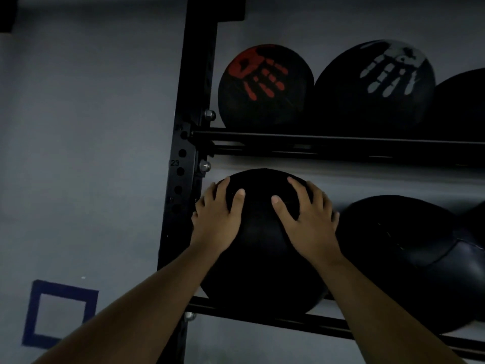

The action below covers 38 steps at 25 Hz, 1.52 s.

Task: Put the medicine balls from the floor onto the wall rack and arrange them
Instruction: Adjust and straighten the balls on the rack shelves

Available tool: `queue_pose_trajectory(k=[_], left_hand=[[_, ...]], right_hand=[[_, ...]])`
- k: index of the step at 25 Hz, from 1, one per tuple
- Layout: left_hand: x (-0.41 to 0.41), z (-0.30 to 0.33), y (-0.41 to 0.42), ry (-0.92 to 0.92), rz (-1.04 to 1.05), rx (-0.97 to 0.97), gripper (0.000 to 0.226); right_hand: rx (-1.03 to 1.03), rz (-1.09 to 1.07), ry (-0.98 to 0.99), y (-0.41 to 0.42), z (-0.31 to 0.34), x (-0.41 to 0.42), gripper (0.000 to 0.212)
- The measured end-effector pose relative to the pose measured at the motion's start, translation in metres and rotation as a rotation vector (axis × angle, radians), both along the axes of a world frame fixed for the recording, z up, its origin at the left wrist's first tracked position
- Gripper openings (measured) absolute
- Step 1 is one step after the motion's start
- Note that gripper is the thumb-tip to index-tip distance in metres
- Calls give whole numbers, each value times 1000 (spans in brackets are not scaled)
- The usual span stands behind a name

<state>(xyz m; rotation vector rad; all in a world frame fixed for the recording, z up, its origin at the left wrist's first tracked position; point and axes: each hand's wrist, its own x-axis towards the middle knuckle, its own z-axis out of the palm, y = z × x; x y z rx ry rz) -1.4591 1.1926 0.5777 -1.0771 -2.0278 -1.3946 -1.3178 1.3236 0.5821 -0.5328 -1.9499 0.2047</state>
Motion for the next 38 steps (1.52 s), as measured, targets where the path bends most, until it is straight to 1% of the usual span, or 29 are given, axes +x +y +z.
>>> queue_pose_trajectory(k=[5, 8, 11, 13, 14, 15, 17, 20, 24, 28, 30, 32, 35, 38], left_hand=[[-8, 0, -4, 29, -20, -49, 69], [-2, 0, -6, 3, -22, -46, 68], [10, 5, -7, -84, -8, -1, 64], [31, 11, -2, -125, 22, 55, 60], [43, 15, 1, -112, 44, 69, 58], [56, 19, 4, -78, 71, 67, 55], [79, 28, 12, -8, 140, 51, 48], [127, 47, 36, 57, 174, 87, 40], [209, 77, 94, 185, 72, 113, 38], [273, 109, 146, 268, -48, 181, 35], [298, 126, 171, 328, -114, 181, 35], [315, 141, 193, 393, -142, 165, 34], [329, 166, 218, 454, -149, 188, 34], [336, 193, 247, 517, -158, 195, 36]], right_hand=[[7, -3, -5, -3, -1, 1, 74], [-10, -4, -90, -2, 4, 6, 73], [-18, 24, -197, -1, 10, 12, 71], [-27, 77, -262, 2, 16, 24, 71], [-35, 122, -277, 4, 21, 32, 70], [-40, 169, -269, 9, 26, 43, 67], [-45, 227, -193, 23, 38, 70, 58], [-64, 220, -119, 55, 51, 127, 50], [-44, 120, -74, 111, 72, 217, 45], [27, -2, -27, 163, 103, 299, 40], [33, -59, 4, 187, 126, 335, 39], [28, -77, 52, 205, 146, 363, 40], [67, -93, 140, 226, 170, 388, 38], [86, -108, 141, 248, 187, 399, 43]])
